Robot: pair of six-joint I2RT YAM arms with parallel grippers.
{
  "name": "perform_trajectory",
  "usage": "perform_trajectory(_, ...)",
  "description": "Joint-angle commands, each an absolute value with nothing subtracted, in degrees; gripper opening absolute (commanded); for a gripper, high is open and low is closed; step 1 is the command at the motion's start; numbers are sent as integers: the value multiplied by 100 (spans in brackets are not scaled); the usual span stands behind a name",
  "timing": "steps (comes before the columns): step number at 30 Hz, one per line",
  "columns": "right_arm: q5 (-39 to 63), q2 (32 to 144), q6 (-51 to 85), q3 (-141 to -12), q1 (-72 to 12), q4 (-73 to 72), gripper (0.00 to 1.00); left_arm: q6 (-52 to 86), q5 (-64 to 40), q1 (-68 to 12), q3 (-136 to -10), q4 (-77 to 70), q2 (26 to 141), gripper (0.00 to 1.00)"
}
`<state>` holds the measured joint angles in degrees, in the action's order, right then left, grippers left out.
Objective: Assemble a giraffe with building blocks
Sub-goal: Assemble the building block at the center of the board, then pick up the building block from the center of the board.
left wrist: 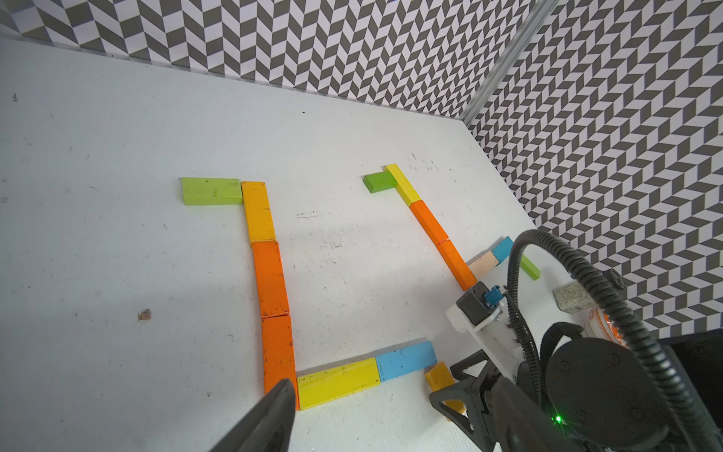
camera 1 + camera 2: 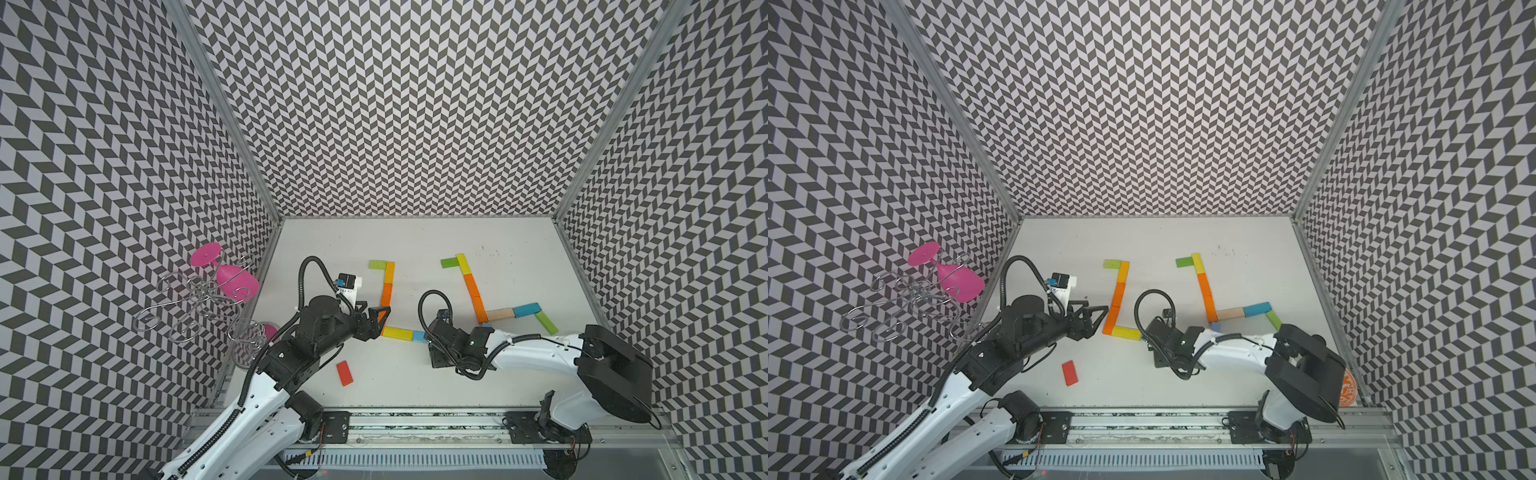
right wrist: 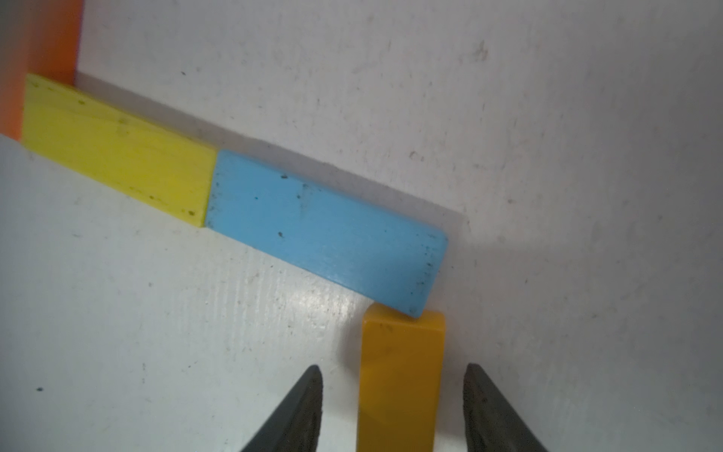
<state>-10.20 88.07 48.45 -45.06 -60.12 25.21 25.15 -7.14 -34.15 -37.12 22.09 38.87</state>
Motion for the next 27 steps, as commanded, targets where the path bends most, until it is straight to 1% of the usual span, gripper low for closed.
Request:
perform_trajectory(1, -1102, 8489, 4751, -4753, -5997, 2708, 61, 2496, -602, -3450, -3639, 2083, 3806, 81)
perform_trajectory(7, -1499, 7737, 4643, -5103, -5999, 3265, 63, 2574, -235, -3446, -3656, 2215, 3914, 81)
perform_trajectory(11, -1746, 7212, 4463, -5080, -5985, 3145, 63, 2776, 176, -3454, -3752, 2496, 4052, 82)
perform_trajectory(14, -1724, 6838, 4114, -4810, -5990, 2730, 62, 3217, 585, -3494, -3992, 3083, 4298, 82)
perform_trajectory(16, -1576, 6553, 3806, -4482, -5997, 2233, 62, 3769, 1042, -3576, -4272, 3847, 4600, 84)
perform_trajectory(19, -1209, 6116, 3532, -3851, -6028, 1308, 62, 4275, 1116, -3666, -4337, 4350, 4863, 85)
perform_trajectory(23, -853, 5715, 3316, -3116, -6080, 396, 60, 5188, 878, -3798, -3885, 4641, 4738, 87)
perform_trajectory(24, -788, 5660, 3244, -2997, -6082, 235, 60, 5500, 775, -3870, -3727, 4699, 4660, 89)
perform_trajectory(26, -649, 5604, 3081, -2835, -6082, -19, 60, 6101, 799, -4141, -3508, 4900, 4484, 100)
perform_trajectory(27, -570, 5590, 2993, -2785, -6082, -119, 60, 6354, 883, -4296, -3446, 5048, 4411, 100)
